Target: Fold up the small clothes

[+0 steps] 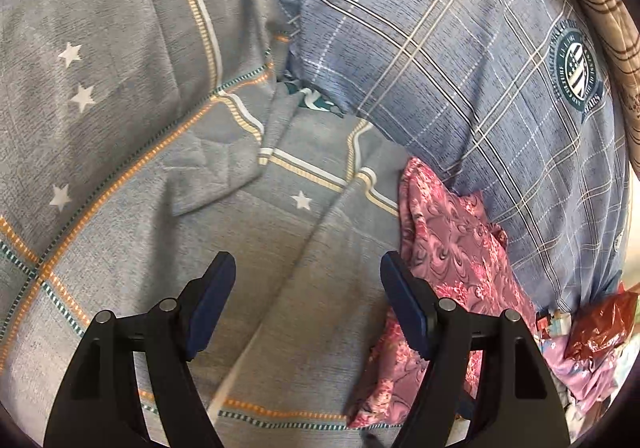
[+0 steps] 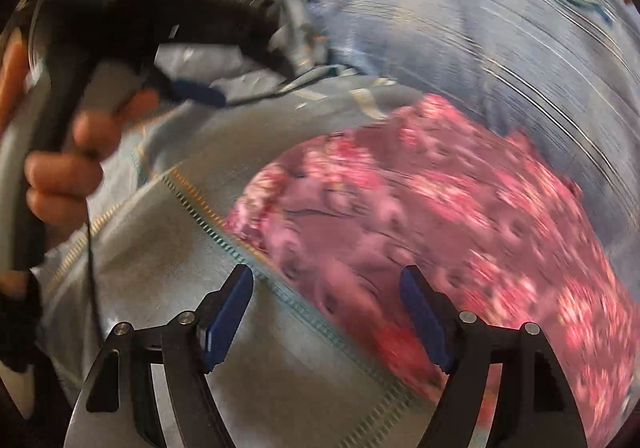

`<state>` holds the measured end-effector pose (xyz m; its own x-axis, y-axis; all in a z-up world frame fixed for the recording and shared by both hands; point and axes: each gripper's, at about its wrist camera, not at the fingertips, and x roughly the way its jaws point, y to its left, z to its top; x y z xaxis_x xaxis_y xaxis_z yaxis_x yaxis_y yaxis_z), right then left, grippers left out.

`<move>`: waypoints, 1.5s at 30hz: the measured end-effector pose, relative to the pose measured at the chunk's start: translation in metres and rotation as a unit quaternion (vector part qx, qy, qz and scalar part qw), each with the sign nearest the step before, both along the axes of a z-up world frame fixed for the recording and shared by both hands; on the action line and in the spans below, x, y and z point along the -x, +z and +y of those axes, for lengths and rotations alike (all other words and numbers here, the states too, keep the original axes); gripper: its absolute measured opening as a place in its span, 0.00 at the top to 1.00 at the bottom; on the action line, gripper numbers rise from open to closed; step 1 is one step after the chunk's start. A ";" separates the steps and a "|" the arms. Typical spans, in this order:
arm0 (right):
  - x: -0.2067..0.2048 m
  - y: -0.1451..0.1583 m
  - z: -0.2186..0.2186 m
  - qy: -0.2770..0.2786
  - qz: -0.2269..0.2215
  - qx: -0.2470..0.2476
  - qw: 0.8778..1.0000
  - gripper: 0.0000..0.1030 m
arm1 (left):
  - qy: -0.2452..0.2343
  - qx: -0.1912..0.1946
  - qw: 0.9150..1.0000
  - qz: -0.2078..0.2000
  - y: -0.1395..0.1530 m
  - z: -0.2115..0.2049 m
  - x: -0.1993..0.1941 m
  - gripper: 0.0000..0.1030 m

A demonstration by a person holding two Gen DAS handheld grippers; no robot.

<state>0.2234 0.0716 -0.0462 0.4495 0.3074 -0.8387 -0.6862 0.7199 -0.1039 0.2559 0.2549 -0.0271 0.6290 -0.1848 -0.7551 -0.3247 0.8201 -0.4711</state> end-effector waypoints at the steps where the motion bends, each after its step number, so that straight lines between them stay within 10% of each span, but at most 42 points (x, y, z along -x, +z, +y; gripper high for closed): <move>1: 0.001 -0.004 0.008 0.007 -0.014 0.015 1.000 0.25 | 0.000 -0.001 1.000 0.000 0.000 0.000 0.000 0.27; 4: 0.001 -0.005 0.019 0.025 -0.045 0.021 0.998 0.32 | -0.008 0.002 1.000 0.001 -0.001 -0.003 -0.002 0.27; 7: -0.010 -0.003 0.016 0.026 -0.021 -0.003 0.999 0.86 | -0.016 0.000 1.000 0.004 -0.002 -0.006 -0.004 0.27; 8: -0.012 0.000 0.014 0.023 -0.018 -0.012 0.999 0.88 | -0.019 -0.001 1.000 0.006 -0.003 -0.008 -0.005 0.27; 15: -0.007 0.047 -0.037 -0.028 -0.038 -0.126 0.991 0.90 | -0.080 0.051 0.995 0.017 -0.012 -0.029 -0.025 0.27; 23: -0.020 0.045 -0.059 -0.044 -0.015 -0.180 0.982 0.90 | -0.186 0.186 0.963 0.064 -0.035 -0.063 -0.108 0.27; 29: -0.023 0.037 -0.064 -0.042 0.002 -0.210 0.977 0.90 | -0.222 0.191 0.952 0.087 -0.032 -0.082 -0.141 0.23; 34: -0.026 0.038 -0.076 -0.048 0.002 -0.232 0.972 0.90 | -0.248 0.134 0.955 0.093 -0.026 -0.104 -0.136 0.87; 45: -0.017 0.065 -0.143 -0.089 -0.001 -0.317 0.944 0.90 | -0.215 0.118 0.969 0.040 0.040 -0.140 -0.104 0.90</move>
<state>0.2403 -0.0714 0.0188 0.5426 0.6668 -0.5108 -0.5494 0.7417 0.3847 0.3596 0.1152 0.0128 0.3964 -0.5893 -0.7040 -0.0211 0.7608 -0.6487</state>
